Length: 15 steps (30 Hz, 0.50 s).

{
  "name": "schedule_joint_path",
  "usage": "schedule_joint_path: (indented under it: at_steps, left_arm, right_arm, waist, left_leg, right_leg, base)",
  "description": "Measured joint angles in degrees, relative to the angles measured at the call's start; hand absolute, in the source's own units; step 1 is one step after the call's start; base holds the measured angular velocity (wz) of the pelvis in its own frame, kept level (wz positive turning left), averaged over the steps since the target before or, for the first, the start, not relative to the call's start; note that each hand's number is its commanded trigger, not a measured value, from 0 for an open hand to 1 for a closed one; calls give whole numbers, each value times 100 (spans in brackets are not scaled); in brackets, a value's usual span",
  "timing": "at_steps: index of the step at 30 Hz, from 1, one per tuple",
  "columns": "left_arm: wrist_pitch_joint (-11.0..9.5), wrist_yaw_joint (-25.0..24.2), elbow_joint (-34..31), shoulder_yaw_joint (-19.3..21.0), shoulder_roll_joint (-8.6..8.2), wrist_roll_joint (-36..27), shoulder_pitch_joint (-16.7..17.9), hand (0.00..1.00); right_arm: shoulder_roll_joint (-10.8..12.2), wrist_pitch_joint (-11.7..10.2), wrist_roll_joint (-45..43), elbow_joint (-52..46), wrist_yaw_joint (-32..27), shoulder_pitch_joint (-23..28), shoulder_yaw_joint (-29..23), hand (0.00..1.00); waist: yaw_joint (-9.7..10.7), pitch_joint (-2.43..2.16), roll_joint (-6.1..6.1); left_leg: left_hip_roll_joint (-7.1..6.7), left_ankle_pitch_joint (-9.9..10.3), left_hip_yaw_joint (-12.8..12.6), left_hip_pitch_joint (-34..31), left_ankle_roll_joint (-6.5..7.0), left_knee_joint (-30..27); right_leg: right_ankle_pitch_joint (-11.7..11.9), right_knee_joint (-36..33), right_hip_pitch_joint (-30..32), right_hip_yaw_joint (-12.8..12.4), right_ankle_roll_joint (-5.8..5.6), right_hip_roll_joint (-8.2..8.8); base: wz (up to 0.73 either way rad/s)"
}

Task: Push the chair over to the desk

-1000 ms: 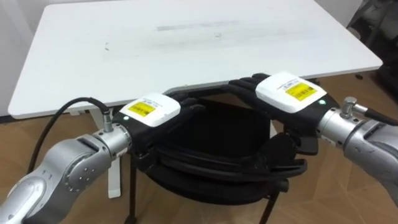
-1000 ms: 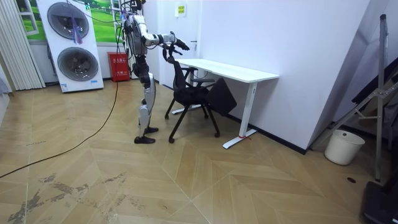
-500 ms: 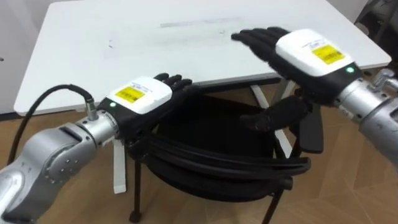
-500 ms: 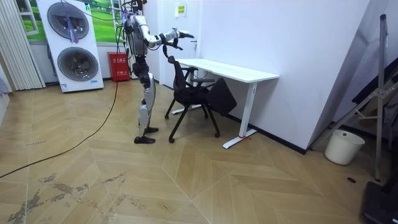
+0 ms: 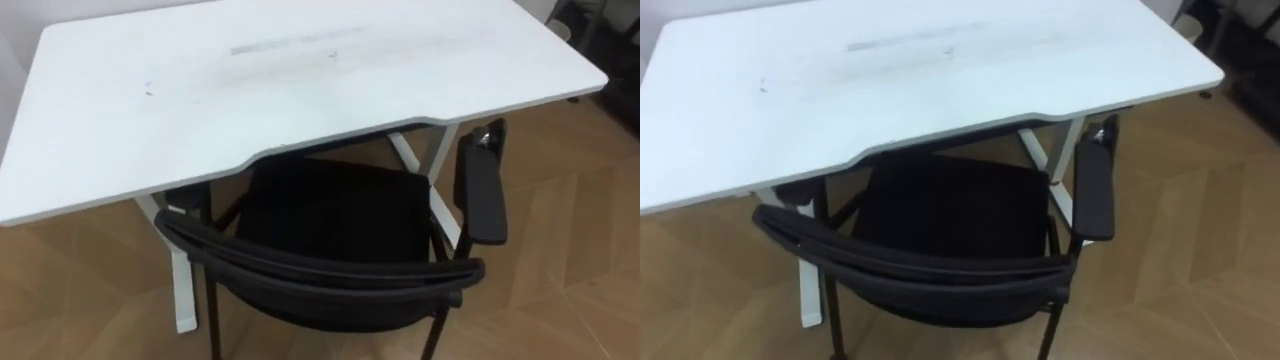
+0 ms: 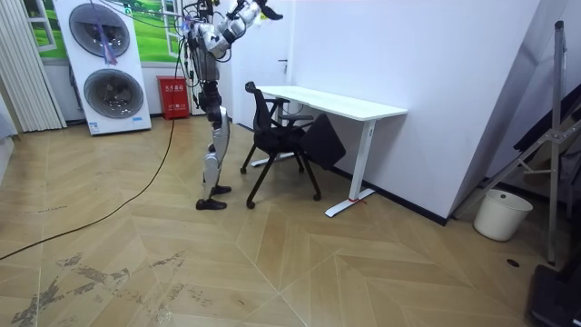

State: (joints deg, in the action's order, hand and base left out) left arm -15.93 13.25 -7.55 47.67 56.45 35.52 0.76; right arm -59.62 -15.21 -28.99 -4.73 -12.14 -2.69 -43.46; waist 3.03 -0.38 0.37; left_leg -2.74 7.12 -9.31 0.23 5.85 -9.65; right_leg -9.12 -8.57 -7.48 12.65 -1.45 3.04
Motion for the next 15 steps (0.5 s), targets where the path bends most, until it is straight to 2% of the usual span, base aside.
schedule_joint_path:
  at_steps: [2, 3, 4, 5, 7, 8, 9, 10, 11, 12, 13, 14, 15]
  left_arm:
    - [169, 388, 406, 166, -32, -4, 237, 0]
    - [269, 682, 545, 280, -117, -47, 458, 0]
    - [349, 959, 578, 388, -310, -229, 670, 0]
    - [368, 1107, 577, 440, -426, -311, 760, 0]
    - [397, 1749, 702, 626, -857, -687, 1100, 0]
    - [419, 1903, 782, 643, -948, -823, 1150, 0]
    - [495, 2165, 937, 662, -1145, -1123, 1256, 0]
    - [516, 2306, 1052, 662, -1247, -1268, 1318, 0]
    - [591, 2542, 1263, 661, -1487, -1589, 1471, 0]
    - [649, 2710, 1470, 658, -1800, -1954, 1636, 0]
    - [687, 2865, 1649, 656, -2175, -2363, 1841, 0]
    - [692, 2924, 1764, 656, -2368, -2564, 1925, 0]
    - [693, 3005, 2105, 627, -2695, -3036, 2063, 0]
  right_arm:
    - [0, 23, 361, 382, -442, 133, -298, 0]
    - [0, 99, 666, 531, -766, 330, -524, 0]
    - [7, 179, 989, 690, -1093, 535, -722, 0]
    - [24, 234, 1149, 735, -1232, 653, -825, 0]
    - [294, 280, 1747, 849, -1820, 1043, -1185, 0]
    - [395, 283, 1896, 855, -1975, 1132, -1259, 0]
    - [634, 281, 2229, 860, -2267, 1364, -1395, 0]
    - [767, 285, 2371, 873, -2419, 1508, -1435, 0]
    - [1097, 328, 2562, 890, -2695, 1764, -1472, 0]
    - [1478, 395, 2773, 905, -2923, 2021, -1487, 0]
    - [1912, 461, 2971, 947, -3109, 2261, -1491, 0]
    - [2146, 512, 3026, 968, -3185, 2371, -1490, 0]
    - [2628, 609, 3177, 970, -3322, 2553, -1426, 0]
  waist:
    - [86, -6, -1]
    - [109, -9, -1]
    - [120, -11, 4]
    - [134, -13, 5]
    - [118, -26, -8]
    - [103, -31, -14]
    - [108, -49, -48]
    - [112, -52, -50]
    - [119, -56, -35]
    - [116, -84, -11]
    - [119, -83, 15]
    - [113, -77, 31]
    - [75, -71, 52]
  left_leg:
    - [11, 8, -4, 12, -14, -5]
    - [10, 13, -14, 21, -22, -3]
    - [8, 24, -35, 44, -27, 2]
    - [9, 27, -54, 56, -26, 5]
    - [25, 71, -183, 113, -48, 8]
    - [22, 85, -191, 111, -51, 6]
    - [3, 93, -239, 113, -54, -2]
    - [6, 94, -246, 116, -57, -9]
    - [13, 97, -269, 125, -63, -20]
    - [20, 106, -291, 136, -74, -26]
    - [22, 120, -301, 135, -77, -26]
    - [24, 126, -307, 131, -79, -36]
    - [30, 146, -341, 125, -90, -42]
  right_leg:
    - [-3, 8, -19, -14, -4, -13]
    - [-16, 8, -26, -55, -22, -13]
    - [-28, 6, -41, -137, -36, -15]
    - [-37, 4, -37, -141, -49, -12]
    - [-87, 4, -45, -217, -38, -9]
    - [-114, 6, -55, -237, -22, -6]
    - [-185, 15, -54, -259, 40, 16]
    - [-190, 31, -51, -274, 48, 12]
    - [-195, 54, -48, -321, 52, 0]
    - [-194, 66, -52, -344, 54, -6]
    - [-197, 63, -47, -360, 55, -7]
    - [-201, 53, -35, -376, 55, -9]
    - [-239, -20, 23, -424, 54, -6]
  base:
    - [-4]
    - [-9]
    - [-10]
    - [-18]
    - [-29]
    - [-23]
    - [-9]
    - [-12]
    - [-12]
    - [-13]
    - [-9]
    - [-11]
    - [-13]
